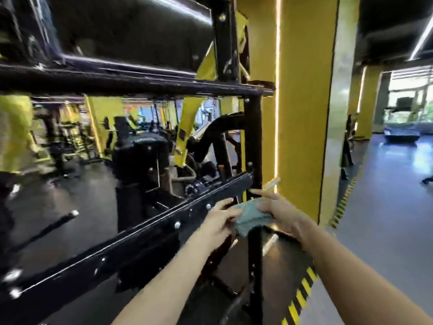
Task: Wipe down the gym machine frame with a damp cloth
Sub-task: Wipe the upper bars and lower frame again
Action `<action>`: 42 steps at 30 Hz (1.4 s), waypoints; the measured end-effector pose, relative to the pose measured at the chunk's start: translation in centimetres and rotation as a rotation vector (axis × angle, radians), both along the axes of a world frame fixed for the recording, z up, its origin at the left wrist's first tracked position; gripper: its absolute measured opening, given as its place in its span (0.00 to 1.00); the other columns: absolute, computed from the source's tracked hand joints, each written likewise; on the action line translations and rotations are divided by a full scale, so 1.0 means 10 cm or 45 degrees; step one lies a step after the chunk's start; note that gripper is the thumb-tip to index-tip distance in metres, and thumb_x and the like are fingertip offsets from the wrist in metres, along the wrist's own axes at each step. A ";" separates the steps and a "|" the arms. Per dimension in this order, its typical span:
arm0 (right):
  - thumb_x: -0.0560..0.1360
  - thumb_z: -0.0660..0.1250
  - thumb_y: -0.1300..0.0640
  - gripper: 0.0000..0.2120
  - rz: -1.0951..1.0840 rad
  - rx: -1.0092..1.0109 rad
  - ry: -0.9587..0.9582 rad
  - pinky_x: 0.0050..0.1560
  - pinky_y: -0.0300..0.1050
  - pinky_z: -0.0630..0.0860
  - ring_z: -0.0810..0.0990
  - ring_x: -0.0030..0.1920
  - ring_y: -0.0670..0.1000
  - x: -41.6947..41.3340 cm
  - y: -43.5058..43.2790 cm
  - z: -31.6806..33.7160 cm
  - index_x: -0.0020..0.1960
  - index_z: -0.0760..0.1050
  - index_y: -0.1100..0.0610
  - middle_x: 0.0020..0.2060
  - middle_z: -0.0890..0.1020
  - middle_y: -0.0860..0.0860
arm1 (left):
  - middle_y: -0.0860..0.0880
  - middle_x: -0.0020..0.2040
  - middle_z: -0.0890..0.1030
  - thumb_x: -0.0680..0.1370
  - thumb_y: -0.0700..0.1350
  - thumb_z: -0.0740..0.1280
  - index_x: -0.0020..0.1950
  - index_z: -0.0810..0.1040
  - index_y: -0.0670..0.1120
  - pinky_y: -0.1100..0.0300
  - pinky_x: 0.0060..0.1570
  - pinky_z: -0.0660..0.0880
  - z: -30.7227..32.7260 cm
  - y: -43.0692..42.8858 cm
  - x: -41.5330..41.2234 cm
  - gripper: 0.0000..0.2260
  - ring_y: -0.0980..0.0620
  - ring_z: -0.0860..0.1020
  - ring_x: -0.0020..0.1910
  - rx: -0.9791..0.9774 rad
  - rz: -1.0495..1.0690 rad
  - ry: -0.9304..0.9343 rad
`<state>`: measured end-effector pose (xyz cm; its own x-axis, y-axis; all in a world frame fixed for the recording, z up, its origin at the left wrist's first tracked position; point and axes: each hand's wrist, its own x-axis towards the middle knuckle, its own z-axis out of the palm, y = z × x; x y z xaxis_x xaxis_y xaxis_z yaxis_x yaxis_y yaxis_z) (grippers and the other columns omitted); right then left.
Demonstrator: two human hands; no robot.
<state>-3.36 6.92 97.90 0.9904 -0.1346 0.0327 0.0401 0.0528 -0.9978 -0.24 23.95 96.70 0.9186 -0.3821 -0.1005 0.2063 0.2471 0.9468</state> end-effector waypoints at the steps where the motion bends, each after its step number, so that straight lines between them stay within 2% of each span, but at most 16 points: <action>1: 0.75 0.60 0.76 0.20 0.081 -0.034 -0.050 0.33 0.39 0.78 0.81 0.33 0.48 0.20 0.18 0.16 0.63 0.75 0.61 0.37 0.83 0.54 | 0.43 0.45 0.81 0.75 0.27 0.62 0.64 0.72 0.44 0.64 0.28 0.74 0.15 0.17 0.09 0.20 0.50 0.79 0.34 -0.022 0.075 -0.013; 3: 0.75 0.61 0.76 0.21 0.221 -0.070 -0.125 0.32 0.39 0.78 0.81 0.35 0.50 0.50 0.57 0.52 0.64 0.73 0.61 0.41 0.81 0.56 | 0.42 0.51 0.81 0.75 0.28 0.61 0.65 0.73 0.42 0.57 0.40 0.77 0.44 0.55 0.24 0.20 0.45 0.80 0.44 -0.030 0.124 -0.050; 5: 0.75 0.62 0.74 0.19 0.329 -0.066 -0.195 0.33 0.41 0.79 0.80 0.38 0.52 0.74 0.92 0.86 0.63 0.74 0.62 0.46 0.80 0.59 | 0.40 0.55 0.81 0.76 0.35 0.65 0.63 0.77 0.40 0.51 0.50 0.78 0.75 0.90 0.29 0.15 0.43 0.80 0.52 -0.019 0.183 -0.128; 9: 0.75 0.68 0.68 0.16 0.382 -0.300 -0.428 0.41 0.43 0.78 0.80 0.44 0.53 1.05 1.50 1.40 0.62 0.77 0.60 0.56 0.80 0.60 | 0.43 0.45 0.83 0.75 0.38 0.70 0.50 0.81 0.42 0.57 0.40 0.78 1.24 1.33 0.26 0.05 0.48 0.82 0.41 0.194 0.552 -0.358; 12: 0.74 0.71 0.63 0.12 0.398 -0.416 -0.625 0.53 0.50 0.77 0.80 0.51 0.56 1.13 1.86 1.70 0.57 0.78 0.59 0.54 0.80 0.58 | 0.46 0.41 0.83 0.74 0.38 0.71 0.45 0.79 0.43 0.60 0.38 0.76 1.52 1.50 0.21 0.02 0.50 0.81 0.38 0.217 0.885 -0.479; 15: 0.73 0.72 0.60 0.09 0.326 -0.556 -0.849 0.51 0.48 0.75 0.80 0.49 0.56 1.18 2.14 1.90 0.53 0.81 0.59 0.47 0.82 0.58 | 0.46 0.41 0.80 0.75 0.41 0.69 0.42 0.75 0.46 0.63 0.33 0.71 1.73 1.61 0.11 0.04 0.52 0.78 0.36 0.361 1.125 -0.581; 18: 0.74 0.68 0.59 0.06 0.095 -0.613 -1.171 0.46 0.44 0.73 0.81 0.46 0.55 1.17 2.35 2.05 0.48 0.82 0.59 0.43 0.84 0.56 | 0.48 0.41 0.77 0.73 0.40 0.69 0.44 0.73 0.45 0.66 0.34 0.68 1.99 1.71 -0.12 0.05 0.55 0.73 0.36 0.540 1.481 -0.874; 21: 0.75 0.65 0.60 0.05 -0.139 -0.651 -1.471 0.41 0.44 0.69 0.79 0.46 0.57 1.08 2.47 2.16 0.48 0.80 0.59 0.45 0.82 0.56 | 0.53 0.38 0.75 0.73 0.37 0.67 0.49 0.74 0.44 0.69 0.33 0.65 2.27 1.82 -0.53 0.07 0.60 0.71 0.35 0.635 2.197 -1.282; 24: 0.69 0.65 0.63 0.10 -0.305 -0.794 -1.753 0.40 0.47 0.73 0.78 0.45 0.60 1.06 2.51 2.27 0.50 0.78 0.61 0.46 0.78 0.58 | 0.48 0.46 0.78 0.75 0.38 0.64 0.59 0.75 0.46 0.59 0.41 0.69 2.56 2.08 -0.65 0.13 0.49 0.74 0.42 0.949 2.612 -1.261; 27: 0.67 0.64 0.63 0.18 -0.151 -0.966 -1.813 0.52 0.53 0.72 0.77 0.52 0.61 1.14 2.54 2.47 0.56 0.78 0.62 0.50 0.80 0.58 | 0.43 0.49 0.78 0.77 0.38 0.62 0.63 0.75 0.45 0.51 0.43 0.70 2.72 2.23 -0.39 0.15 0.44 0.74 0.49 1.524 2.675 -0.981; 30: 0.69 0.62 0.64 0.16 -0.022 -1.014 -1.753 0.56 0.51 0.69 0.77 0.53 0.59 1.17 2.58 2.54 0.55 0.78 0.60 0.49 0.80 0.56 | 0.40 0.51 0.79 0.75 0.35 0.62 0.56 0.77 0.41 0.48 0.50 0.71 2.68 2.13 0.00 0.11 0.40 0.75 0.54 2.011 2.505 -0.981; 33: 0.70 0.61 0.65 0.15 0.012 -0.911 -1.742 0.57 0.50 0.69 0.76 0.53 0.57 1.19 2.65 2.55 0.55 0.77 0.60 0.50 0.80 0.55 | 0.41 0.57 0.78 0.74 0.33 0.59 0.60 0.75 0.39 0.48 0.55 0.73 2.52 2.11 0.19 0.16 0.41 0.75 0.58 2.413 2.330 -1.063; 36: 0.70 0.63 0.66 0.15 0.014 -0.948 -1.818 0.59 0.50 0.69 0.76 0.53 0.57 1.19 2.75 2.53 0.56 0.77 0.60 0.50 0.80 0.55 | 0.40 0.53 0.79 0.71 0.30 0.65 0.57 0.77 0.39 0.49 0.46 0.75 2.55 2.54 -0.18 0.15 0.40 0.78 0.54 2.438 2.385 -0.982; 39: 0.69 0.64 0.66 0.16 0.045 -0.946 -1.883 0.61 0.53 0.69 0.76 0.54 0.58 1.14 2.89 2.57 0.56 0.77 0.61 0.50 0.80 0.56 | 0.39 0.54 0.78 0.74 0.31 0.61 0.58 0.76 0.40 0.46 0.54 0.70 2.60 3.15 -0.64 0.14 0.39 0.74 0.56 2.324 2.492 -0.653; 40: 0.69 0.64 0.66 0.18 0.047 -0.945 -1.886 0.63 0.54 0.67 0.76 0.57 0.58 1.11 2.97 2.58 0.58 0.76 0.62 0.52 0.79 0.56 | 0.39 0.54 0.78 0.74 0.32 0.61 0.56 0.76 0.40 0.46 0.55 0.70 2.61 3.23 -0.67 0.13 0.39 0.74 0.55 2.232 2.549 -0.633; 42: 0.70 0.64 0.65 0.23 -0.003 -0.989 -1.903 0.70 0.55 0.61 0.71 0.66 0.58 0.99 3.19 2.59 0.65 0.72 0.62 0.62 0.76 0.58 | 0.40 0.56 0.76 0.73 0.31 0.61 0.56 0.75 0.40 0.49 0.56 0.71 2.62 3.12 -0.47 0.14 0.42 0.73 0.56 2.194 2.434 -0.841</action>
